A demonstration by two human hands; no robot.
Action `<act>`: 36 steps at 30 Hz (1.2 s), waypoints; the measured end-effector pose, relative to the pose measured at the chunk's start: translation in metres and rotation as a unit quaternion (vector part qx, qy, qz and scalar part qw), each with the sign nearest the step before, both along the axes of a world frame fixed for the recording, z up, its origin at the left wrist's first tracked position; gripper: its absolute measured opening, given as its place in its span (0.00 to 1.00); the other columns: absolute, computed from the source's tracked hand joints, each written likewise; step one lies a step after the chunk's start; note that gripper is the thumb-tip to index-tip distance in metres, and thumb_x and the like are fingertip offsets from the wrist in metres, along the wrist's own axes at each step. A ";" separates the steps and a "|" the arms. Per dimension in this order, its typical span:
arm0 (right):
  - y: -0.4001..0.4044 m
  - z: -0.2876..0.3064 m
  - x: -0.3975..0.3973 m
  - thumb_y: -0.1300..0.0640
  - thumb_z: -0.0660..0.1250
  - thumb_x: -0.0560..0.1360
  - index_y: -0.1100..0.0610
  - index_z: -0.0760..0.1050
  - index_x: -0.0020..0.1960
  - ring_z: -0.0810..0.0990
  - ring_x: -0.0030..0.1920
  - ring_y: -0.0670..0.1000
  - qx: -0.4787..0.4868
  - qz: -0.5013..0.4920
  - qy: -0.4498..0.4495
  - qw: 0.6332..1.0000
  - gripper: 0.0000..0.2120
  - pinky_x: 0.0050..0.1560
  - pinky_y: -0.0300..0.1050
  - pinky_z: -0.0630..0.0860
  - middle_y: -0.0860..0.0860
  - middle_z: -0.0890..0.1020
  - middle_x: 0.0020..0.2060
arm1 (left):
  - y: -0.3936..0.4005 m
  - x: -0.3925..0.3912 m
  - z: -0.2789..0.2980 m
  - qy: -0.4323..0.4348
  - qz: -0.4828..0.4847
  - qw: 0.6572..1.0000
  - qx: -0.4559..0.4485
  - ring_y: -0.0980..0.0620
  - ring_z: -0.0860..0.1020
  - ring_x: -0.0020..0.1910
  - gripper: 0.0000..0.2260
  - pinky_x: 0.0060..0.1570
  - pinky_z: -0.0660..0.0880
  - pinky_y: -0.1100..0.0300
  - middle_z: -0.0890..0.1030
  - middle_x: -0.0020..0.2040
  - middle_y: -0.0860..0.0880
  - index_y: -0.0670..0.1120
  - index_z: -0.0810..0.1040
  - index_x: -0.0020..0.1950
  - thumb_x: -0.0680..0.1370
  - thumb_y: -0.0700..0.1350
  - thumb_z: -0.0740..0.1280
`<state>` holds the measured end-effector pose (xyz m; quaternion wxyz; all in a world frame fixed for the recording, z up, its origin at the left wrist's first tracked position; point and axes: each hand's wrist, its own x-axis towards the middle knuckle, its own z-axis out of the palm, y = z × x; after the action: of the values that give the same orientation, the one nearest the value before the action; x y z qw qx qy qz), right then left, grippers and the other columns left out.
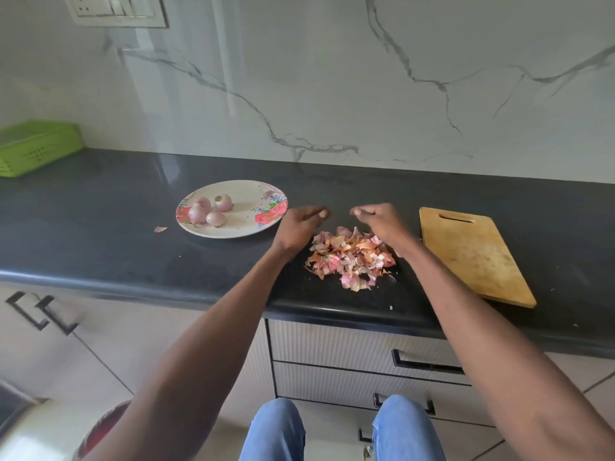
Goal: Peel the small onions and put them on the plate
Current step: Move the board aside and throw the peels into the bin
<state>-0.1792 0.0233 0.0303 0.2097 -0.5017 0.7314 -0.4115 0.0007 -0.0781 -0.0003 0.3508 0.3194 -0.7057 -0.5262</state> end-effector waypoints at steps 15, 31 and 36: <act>-0.122 0.026 0.096 0.71 0.60 0.78 0.62 0.80 0.64 0.83 0.51 0.54 0.019 0.136 0.260 0.956 0.18 0.48 0.33 0.72 0.55 0.83 0.58 | -0.006 0.063 0.003 0.203 0.327 0.921 0.051 0.46 0.84 0.49 0.17 0.60 0.79 0.48 0.85 0.45 0.47 0.42 0.83 0.47 0.72 0.31 0.55; -0.158 0.018 0.106 0.75 0.62 0.69 0.64 0.83 0.41 0.82 0.42 0.57 0.072 0.171 0.319 0.929 0.12 0.34 0.42 0.66 0.58 0.85 0.38 | -0.007 0.055 0.005 0.034 0.299 0.953 -0.040 0.50 0.80 0.38 0.15 0.48 0.81 0.48 0.83 0.37 0.49 0.46 0.81 0.37 0.71 0.32 0.57; -0.112 0.037 0.084 0.74 0.67 0.71 0.62 0.85 0.47 0.82 0.42 0.51 0.048 0.135 0.211 0.967 0.12 0.44 0.44 0.78 0.56 0.86 0.43 | -0.008 0.055 0.003 0.011 0.267 0.962 -0.048 0.44 0.80 0.37 0.14 0.44 0.81 0.45 0.83 0.35 0.47 0.49 0.80 0.34 0.67 0.37 0.56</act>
<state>-0.0957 -0.0887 0.0676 0.1281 -0.6603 0.7038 -0.2289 0.0558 -0.0857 0.0023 0.5011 0.4733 -0.6154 -0.3823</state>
